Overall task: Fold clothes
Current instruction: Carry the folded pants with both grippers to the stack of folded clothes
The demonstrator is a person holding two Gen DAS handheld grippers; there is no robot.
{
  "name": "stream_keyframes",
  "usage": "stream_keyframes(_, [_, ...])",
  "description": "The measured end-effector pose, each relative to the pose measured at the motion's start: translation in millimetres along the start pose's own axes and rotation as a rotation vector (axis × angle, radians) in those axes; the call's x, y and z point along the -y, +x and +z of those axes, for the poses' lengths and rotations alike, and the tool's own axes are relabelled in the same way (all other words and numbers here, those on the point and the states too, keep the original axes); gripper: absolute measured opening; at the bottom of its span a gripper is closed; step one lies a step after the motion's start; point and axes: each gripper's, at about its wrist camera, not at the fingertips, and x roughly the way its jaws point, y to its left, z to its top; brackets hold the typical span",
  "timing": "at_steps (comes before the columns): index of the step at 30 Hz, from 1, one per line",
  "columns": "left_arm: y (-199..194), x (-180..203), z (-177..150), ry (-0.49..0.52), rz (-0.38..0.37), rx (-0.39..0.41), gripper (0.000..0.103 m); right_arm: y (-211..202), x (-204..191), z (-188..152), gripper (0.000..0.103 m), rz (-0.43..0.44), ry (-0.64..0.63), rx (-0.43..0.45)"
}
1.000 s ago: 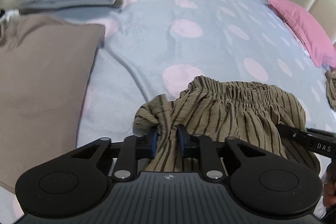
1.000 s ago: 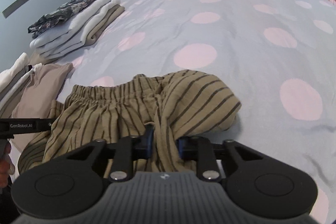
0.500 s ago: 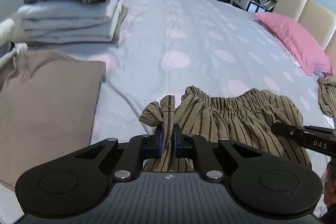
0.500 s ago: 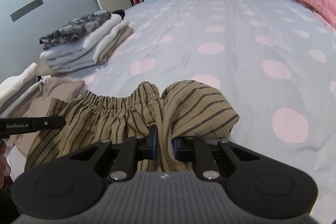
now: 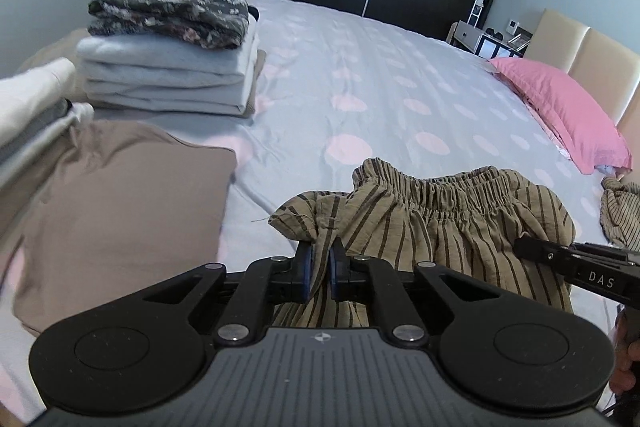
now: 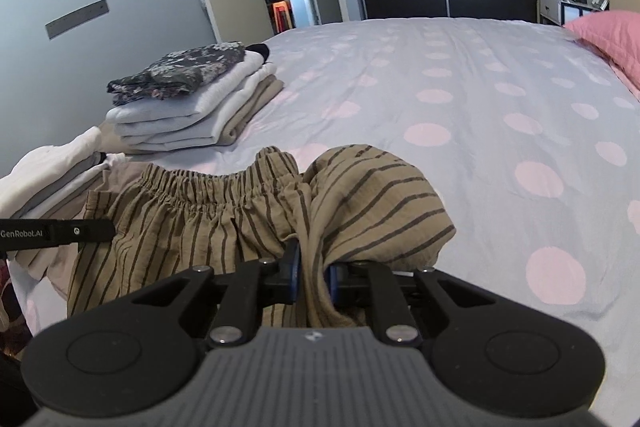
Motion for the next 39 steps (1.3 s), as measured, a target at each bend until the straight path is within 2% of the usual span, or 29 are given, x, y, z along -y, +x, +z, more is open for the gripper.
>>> stream_keyframes(10, [-33, -17, 3, -0.037, 0.026, 0.046, 0.006, 4, -28, 26, 0.015, 0.046, -0.062, 0.001])
stream_keyframes(16, [-50, -41, 8, -0.107, 0.102, 0.074, 0.006, 29, -60, 65, 0.014, 0.128, -0.120, -0.005])
stream_keyframes(22, [-62, -80, 11, -0.250, 0.156, 0.110, 0.006, 68, -111, 118, 0.014, 0.238, -0.236, -0.036])
stream_keyframes(27, [-66, -109, 9, -0.353, 0.232, 0.110, 0.006, 106, -159, 150, 0.014, 0.322, -0.368, -0.101])
stream_keyframes(33, [-65, -133, 4, -0.440, 0.274, 0.091, 0.006, 161, -220, 163, 0.014, 0.383, -0.537, -0.185])
stream_keyframes(39, [-55, -149, -3, -0.514, 0.318, 0.056, 0.006, 217, -259, 158, 0.014, 0.440, -0.600, -0.274])
